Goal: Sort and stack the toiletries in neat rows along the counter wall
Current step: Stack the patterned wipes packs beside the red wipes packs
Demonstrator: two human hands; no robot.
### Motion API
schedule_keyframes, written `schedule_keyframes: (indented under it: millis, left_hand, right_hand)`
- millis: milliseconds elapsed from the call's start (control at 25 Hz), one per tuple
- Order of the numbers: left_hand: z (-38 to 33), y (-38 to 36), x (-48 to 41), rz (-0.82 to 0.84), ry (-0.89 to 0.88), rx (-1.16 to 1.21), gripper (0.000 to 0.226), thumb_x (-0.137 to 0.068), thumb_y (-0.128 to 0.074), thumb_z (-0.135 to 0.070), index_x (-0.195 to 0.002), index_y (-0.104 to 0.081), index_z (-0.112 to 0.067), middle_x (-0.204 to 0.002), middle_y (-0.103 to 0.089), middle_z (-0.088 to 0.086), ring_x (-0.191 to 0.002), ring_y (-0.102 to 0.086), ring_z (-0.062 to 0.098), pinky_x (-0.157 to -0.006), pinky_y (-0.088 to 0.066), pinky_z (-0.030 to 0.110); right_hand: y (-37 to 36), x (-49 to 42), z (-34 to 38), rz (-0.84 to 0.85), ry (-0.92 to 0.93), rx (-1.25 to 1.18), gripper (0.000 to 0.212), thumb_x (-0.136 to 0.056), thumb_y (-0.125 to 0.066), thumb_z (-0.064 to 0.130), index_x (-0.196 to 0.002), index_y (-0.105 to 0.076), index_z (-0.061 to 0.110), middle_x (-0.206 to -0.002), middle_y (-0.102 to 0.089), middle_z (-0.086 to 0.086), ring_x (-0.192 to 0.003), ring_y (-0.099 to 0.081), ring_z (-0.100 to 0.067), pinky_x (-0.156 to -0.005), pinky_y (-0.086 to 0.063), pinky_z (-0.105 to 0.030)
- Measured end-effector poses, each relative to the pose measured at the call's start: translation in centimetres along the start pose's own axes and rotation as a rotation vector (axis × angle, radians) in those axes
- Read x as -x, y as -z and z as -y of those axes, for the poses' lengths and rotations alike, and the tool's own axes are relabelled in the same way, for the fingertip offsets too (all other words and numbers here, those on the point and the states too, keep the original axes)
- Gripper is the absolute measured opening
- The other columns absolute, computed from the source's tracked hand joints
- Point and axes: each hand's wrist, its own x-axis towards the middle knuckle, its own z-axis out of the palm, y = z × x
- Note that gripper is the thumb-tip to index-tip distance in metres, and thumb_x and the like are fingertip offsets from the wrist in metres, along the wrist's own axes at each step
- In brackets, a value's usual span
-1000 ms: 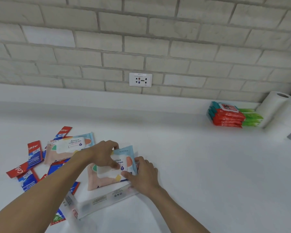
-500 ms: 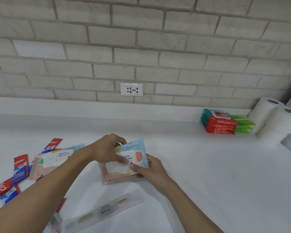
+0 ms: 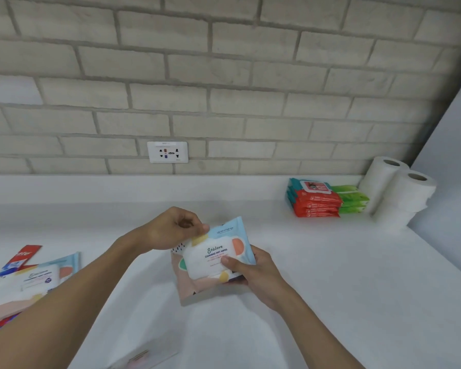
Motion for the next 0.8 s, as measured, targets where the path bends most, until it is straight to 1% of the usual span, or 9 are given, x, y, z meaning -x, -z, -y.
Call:
schedule_keyframes:
  millis: [120,240,360,400,480,600,720,760,800]
  left_hand:
    - [0.8,-0.9,-1.7,-0.094,0.022,0.129,0.038,-0.082,-0.069,-0.046,-0.081,-0.070,-0.008,-0.071,-0.066,0.001,-0.067,-0.055,0.016,-0.064,-0.046,0.029]
    - [1.8,-2.8,-3.2,-0.056,0.103,0.431,0.059,-0.068,-0.072,-0.061,-0.090,-0.068,-0.007,-0.083,-0.067,0.005,-0.076,-0.060,0.022,-0.071,-0.052,0.037]
    - [1.6,-5.7,-4.9,0.084,0.133,0.601,0.057,-0.063,-0.081,-0.051,-0.105,-0.070,-0.014,-0.102,-0.072,0.005,-0.089,-0.067,0.029,-0.080,-0.055,0.045]
    - [1.2,-6.7,-5.5,0.102,0.134,0.619,0.056,-0.065,-0.082,-0.043,-0.112,-0.068,-0.014,-0.109,-0.072,0.008,-0.097,-0.068,0.031,-0.083,-0.055,0.047]
    - [0.5,-8.2,-7.1,0.057,0.146,0.638,0.051,-0.071,-0.082,-0.030,-0.116,-0.066,-0.012,-0.114,-0.071,0.011,-0.105,-0.067,0.033,-0.085,-0.055,0.049]
    - [-0.5,-9.5,-10.0,-0.063,0.187,0.625,0.037,-0.077,-0.078,-0.019,-0.111,-0.067,-0.010,-0.107,-0.073,0.009,-0.095,-0.071,0.028,-0.077,-0.058,0.044]
    - [-0.8,-10.3,-12.4,-0.152,0.235,0.594,0.029,-0.080,-0.076,-0.014,-0.105,-0.067,-0.006,-0.084,-0.076,0.004,-0.069,-0.072,0.019,-0.058,-0.055,0.032]
    - [-0.7,-10.5,-13.2,-0.182,0.251,0.588,0.027,-0.080,-0.076,-0.013,-0.104,-0.066,-0.004,-0.078,-0.074,0.002,-0.062,-0.070,0.018,-0.054,-0.054,0.030]
    - [-0.7,-10.7,-13.9,-0.211,0.271,0.577,0.027,-0.080,-0.076,-0.012,-0.103,-0.066,-0.003,-0.077,-0.073,0.004,-0.061,-0.069,0.018,-0.053,-0.054,0.030]
  right_hand:
    - [2.7,-0.5,0.3,-0.052,0.016,-0.030,0.037,-0.084,-0.074,0.013,-0.119,-0.063,0.008,-0.113,-0.072,-0.010,-0.103,-0.070,-0.030,-0.087,-0.057,-0.049]
    - [5.1,-1.1,0.7,-0.111,0.032,-0.054,0.036,-0.085,-0.073,0.013,-0.119,-0.063,0.007,-0.111,-0.073,-0.009,-0.102,-0.070,-0.029,-0.086,-0.058,-0.048]
    - [7.4,-2.2,0.8,-0.167,0.044,-0.083,0.037,-0.084,-0.075,0.016,-0.119,-0.063,0.009,-0.111,-0.073,-0.008,-0.101,-0.070,-0.029,-0.088,-0.057,-0.051]
    - [8.1,-2.6,0.8,-0.182,0.048,-0.091,0.037,-0.084,-0.075,0.017,-0.119,-0.064,0.010,-0.110,-0.073,-0.008,-0.100,-0.071,-0.029,-0.088,-0.056,-0.051]
    - [9.4,-3.6,0.9,-0.214,0.058,-0.098,0.036,-0.084,-0.075,0.016,-0.117,-0.064,0.012,-0.109,-0.074,-0.008,-0.098,-0.071,-0.029,-0.087,-0.057,-0.050]
    - [11.5,-5.7,1.0,-0.297,0.046,-0.018,0.032,-0.081,-0.078,0.017,-0.111,-0.067,0.014,-0.103,-0.075,-0.007,-0.090,-0.073,-0.026,-0.078,-0.061,-0.045]
    - [13.2,-7.8,0.9,-0.376,0.008,0.148,0.033,-0.073,-0.085,0.025,-0.101,-0.071,0.015,-0.097,-0.076,-0.003,-0.084,-0.074,-0.023,-0.074,-0.061,-0.047]
    - [13.7,-8.6,0.8,-0.398,-0.001,0.185,0.034,-0.071,-0.086,0.026,-0.099,-0.071,0.014,-0.095,-0.076,-0.002,-0.083,-0.074,-0.023,-0.073,-0.061,-0.048]
    - [14.2,-9.3,0.9,-0.421,-0.009,0.215,0.036,-0.069,-0.087,0.027,-0.097,-0.070,0.012,-0.094,-0.076,-0.003,-0.082,-0.073,-0.023,-0.070,-0.062,-0.046]
